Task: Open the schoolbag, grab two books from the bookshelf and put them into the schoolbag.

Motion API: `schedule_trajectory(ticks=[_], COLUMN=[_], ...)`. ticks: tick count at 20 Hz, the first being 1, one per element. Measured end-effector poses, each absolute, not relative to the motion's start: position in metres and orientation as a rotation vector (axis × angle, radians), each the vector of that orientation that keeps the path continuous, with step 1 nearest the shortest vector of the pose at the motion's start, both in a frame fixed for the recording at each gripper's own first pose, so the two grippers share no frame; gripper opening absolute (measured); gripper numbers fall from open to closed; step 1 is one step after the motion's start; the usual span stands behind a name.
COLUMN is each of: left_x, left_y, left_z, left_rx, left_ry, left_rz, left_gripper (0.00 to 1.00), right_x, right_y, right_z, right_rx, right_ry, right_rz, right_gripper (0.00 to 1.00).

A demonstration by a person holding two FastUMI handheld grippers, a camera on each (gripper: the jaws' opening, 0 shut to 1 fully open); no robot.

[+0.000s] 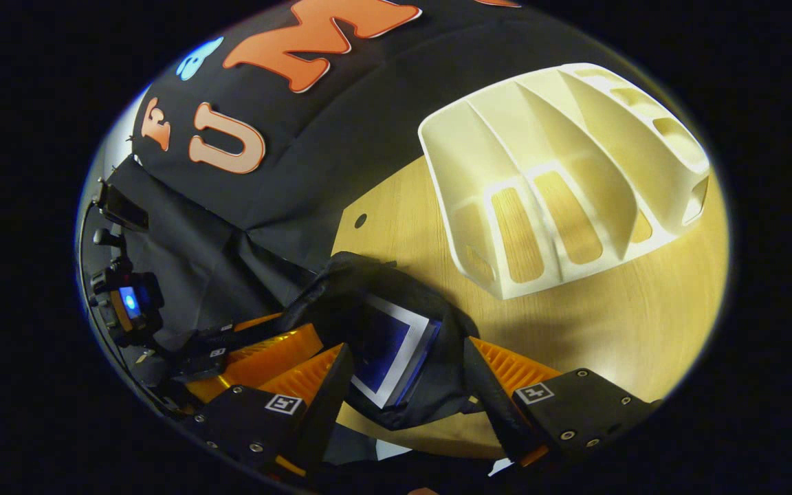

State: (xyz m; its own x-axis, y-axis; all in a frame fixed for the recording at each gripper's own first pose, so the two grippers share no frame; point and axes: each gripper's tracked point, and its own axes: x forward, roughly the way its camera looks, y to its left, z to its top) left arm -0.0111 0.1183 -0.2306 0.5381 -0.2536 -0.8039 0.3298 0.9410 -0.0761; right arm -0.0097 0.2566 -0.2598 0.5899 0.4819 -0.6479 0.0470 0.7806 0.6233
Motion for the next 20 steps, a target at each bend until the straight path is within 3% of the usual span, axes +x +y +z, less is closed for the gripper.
schedule_trajectory(ticks=[1, 2, 4, 10, 15, 20], left_x=[-0.012, -0.013, -0.012, -0.005, -0.006, -0.002], left_y=[0.109, 0.099, 0.079, 0.012, -0.025, -0.039], left_z=[-0.228, -0.223, -0.217, -0.177, -0.132, -0.075], left_rx=[0.074, 0.073, 0.082, 0.032, -0.055, -0.034], left_ry=[0.934, 0.920, 0.890, 0.733, 0.593, 0.417], left_rz=[-0.336, -0.323, -0.299, -0.237, -0.158, -0.129], left_gripper=[0.80, 0.88, 0.96, 0.98, 0.98, 0.98], right_x=[-0.011, -0.012, -0.009, 0.006, 0.009, 0.004], right_y=[0.240, 0.223, 0.188, 0.089, 0.048, 0.010], right_z=[-0.257, -0.254, -0.242, -0.179, -0.095, -0.052], right_rx=[0.621, 0.596, 0.547, 0.398, 0.225, 0.108], right_ry=[0.905, 0.891, 0.856, 0.690, 0.483, 0.328], right_rz=[0.268, 0.258, 0.234, 0.150, 0.161, 0.130], right_gripper=[0.96, 0.96, 0.96, 0.97, 0.96, 0.96])
